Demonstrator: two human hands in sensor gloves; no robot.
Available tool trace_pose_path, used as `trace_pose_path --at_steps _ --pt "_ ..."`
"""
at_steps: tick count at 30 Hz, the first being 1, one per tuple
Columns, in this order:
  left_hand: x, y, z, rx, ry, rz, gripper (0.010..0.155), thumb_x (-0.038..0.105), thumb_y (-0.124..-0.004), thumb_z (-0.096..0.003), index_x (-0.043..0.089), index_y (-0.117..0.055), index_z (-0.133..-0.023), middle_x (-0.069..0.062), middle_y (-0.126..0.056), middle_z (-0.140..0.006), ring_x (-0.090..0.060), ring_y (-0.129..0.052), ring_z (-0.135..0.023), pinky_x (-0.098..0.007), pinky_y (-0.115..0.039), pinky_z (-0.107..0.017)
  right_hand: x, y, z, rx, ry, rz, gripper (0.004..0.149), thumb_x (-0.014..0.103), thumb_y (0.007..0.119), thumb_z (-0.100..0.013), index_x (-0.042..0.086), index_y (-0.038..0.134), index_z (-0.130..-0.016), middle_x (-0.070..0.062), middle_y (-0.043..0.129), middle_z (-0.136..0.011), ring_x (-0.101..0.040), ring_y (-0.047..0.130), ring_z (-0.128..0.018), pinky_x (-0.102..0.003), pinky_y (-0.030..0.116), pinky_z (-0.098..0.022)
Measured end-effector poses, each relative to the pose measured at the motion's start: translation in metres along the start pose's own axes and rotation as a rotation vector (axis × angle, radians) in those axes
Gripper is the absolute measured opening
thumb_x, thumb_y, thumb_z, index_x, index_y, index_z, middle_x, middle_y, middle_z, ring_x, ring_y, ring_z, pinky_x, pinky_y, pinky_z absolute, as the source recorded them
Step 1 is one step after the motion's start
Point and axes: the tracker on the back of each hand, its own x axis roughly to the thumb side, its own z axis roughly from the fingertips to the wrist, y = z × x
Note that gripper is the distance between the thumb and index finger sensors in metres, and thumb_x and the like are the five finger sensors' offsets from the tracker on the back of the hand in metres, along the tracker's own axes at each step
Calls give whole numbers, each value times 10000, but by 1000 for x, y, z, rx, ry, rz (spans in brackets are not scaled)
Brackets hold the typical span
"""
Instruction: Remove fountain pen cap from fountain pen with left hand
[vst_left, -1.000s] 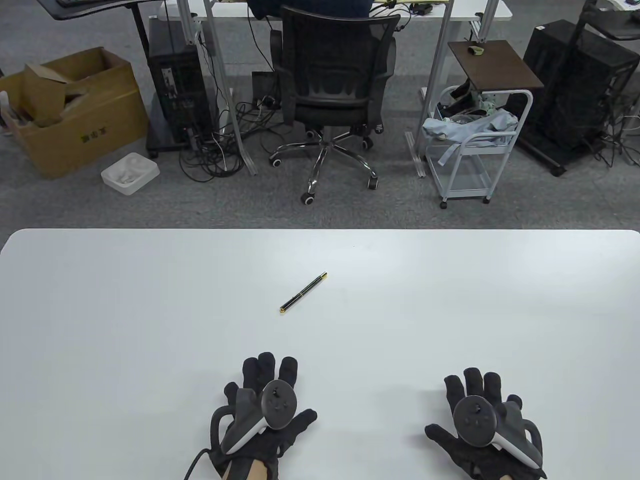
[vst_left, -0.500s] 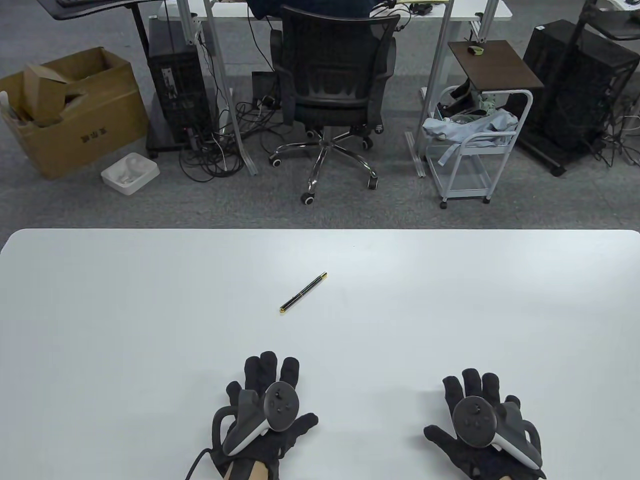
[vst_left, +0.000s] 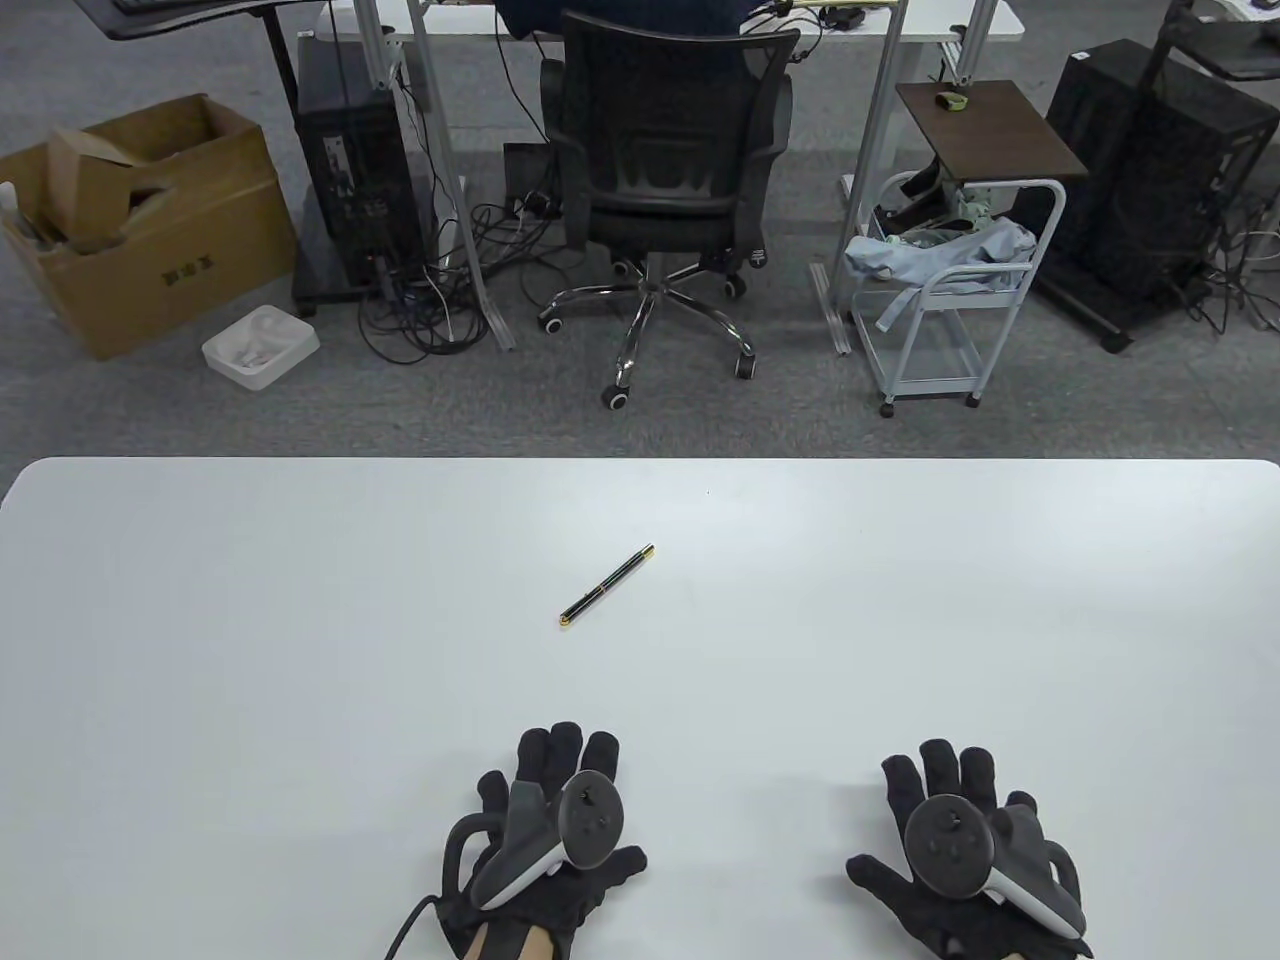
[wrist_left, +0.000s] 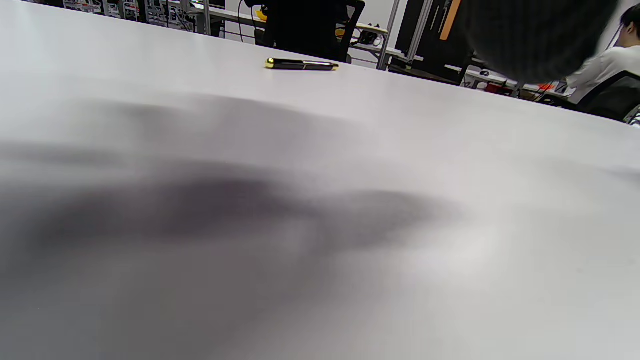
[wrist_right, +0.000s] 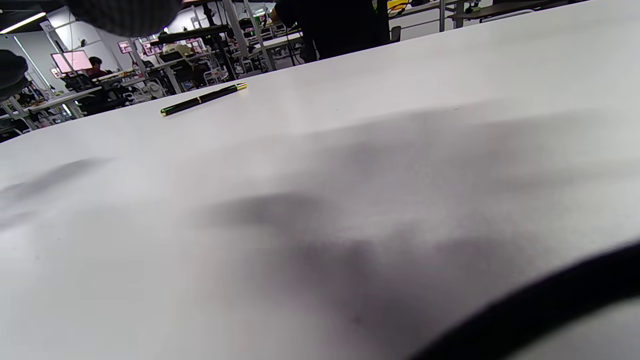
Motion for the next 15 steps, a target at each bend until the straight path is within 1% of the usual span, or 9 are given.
trace_pose_path --at_steps 2,4,5,7,8,11,14,15 --pt "6 9 1 33 -11 -7 959 595 -788 -392 284 -226 -1104 -91 -177 -1195 -400 -186 -1136 -743 -291 -721 0 0 0 3 -6 -1 893 623 536 -468 163 13 -1028 -197 -136 -1041 -514 -113 -906 -764 49 -563" --pt "10 23 0 67 0 -35 952 585 -797 -394 259 -268 -1115 -93 -202 -1201 -400 -185 -1134 -730 -280 -727 0 0 -1 6 -11 -9 893 622 536 -469 163 13 -1028 -197 -135 -1041 -513 -129 -904 -764 48 -563" --pt "12 33 -1 91 2 -51 947 583 -802 -393 248 -294 -1118 -90 -221 -1203 -396 -199 -1137 -724 -288 -731 0 0 -1 5 -14 -13 893 622 536 -468 163 13 -1028 -197 -136 -1040 -514 -129 -903 -763 49 -564" --pt "14 47 -6 102 13 -55 943 575 -811 -389 251 -307 -1117 -82 -231 -1205 -390 -210 -1141 -714 -295 -740 0 -1 -1 0 -17 -19 893 621 537 -468 162 14 -1028 -196 -136 -1040 -514 -129 -903 -763 47 -564" --pt "13 60 -10 117 29 -76 942 573 -813 -390 252 -308 -1118 -80 -237 -1207 -385 -217 -1144 -710 -296 -744 0 -1 -1 -1 -20 -20 891 619 538 -469 163 16 -1029 -195 -134 -1042 -513 -129 -904 -763 46 -564" --pt "10 88 -24 152 48 -69 929 564 -826 -387 248 -349 -1119 -74 -281 -1211 -380 -273 -1149 -688 -337 -756 -2 -2 -1 3 -24 -42 890 617 539 -470 163 17 -1029 -195 -136 -1041 -512 -130 -904 -763 44 -563" --pt "2 111 -44 191 82 -23 895 544 -848 -386 252 -414 -1111 -60 -362 -1212 -363 -361 -1150 -641 -405 -774 -6 -3 -1 0 -19 -65 890 615 542 -469 163 18 -1029 -193 -135 -1041 -511 -131 -903 -762 40 -563" --pt "-1 115 -51 197 90 -8 880 538 -856 -386 253 -439 -1107 -56 -394 -1209 -359 -398 -1146 -626 -430 -776 -7 -4 -1 0 -18 -71 889 614 543 -470 164 20 -1030 -193 -136 -1041 -511 -132 -903 -762 38 -563"
